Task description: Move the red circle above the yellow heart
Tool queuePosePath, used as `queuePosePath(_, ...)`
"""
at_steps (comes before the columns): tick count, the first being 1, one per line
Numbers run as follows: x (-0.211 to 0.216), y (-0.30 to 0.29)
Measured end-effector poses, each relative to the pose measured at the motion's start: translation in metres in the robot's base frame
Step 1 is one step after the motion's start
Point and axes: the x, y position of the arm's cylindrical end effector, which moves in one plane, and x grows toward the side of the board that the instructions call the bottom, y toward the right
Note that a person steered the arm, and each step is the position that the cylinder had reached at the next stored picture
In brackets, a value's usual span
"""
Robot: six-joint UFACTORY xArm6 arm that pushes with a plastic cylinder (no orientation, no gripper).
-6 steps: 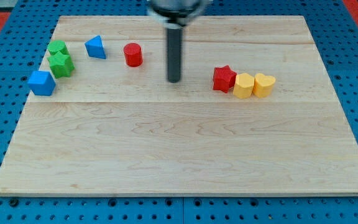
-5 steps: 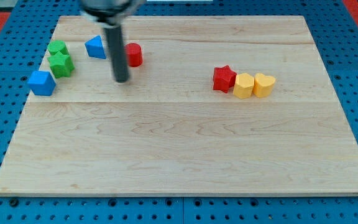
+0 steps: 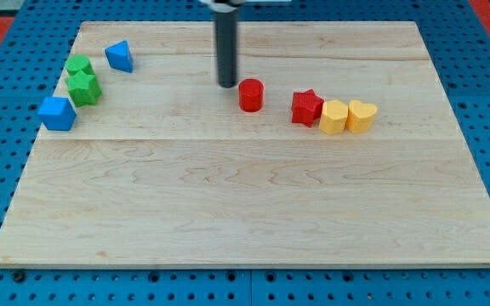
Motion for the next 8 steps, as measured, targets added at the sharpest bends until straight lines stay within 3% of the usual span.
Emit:
queuePosePath(1,0.030,0.022)
queuePosePath(2,0.031,0.039)
queuePosePath(5,0.011,0.143)
queuePosePath(8,-0.018,0.169)
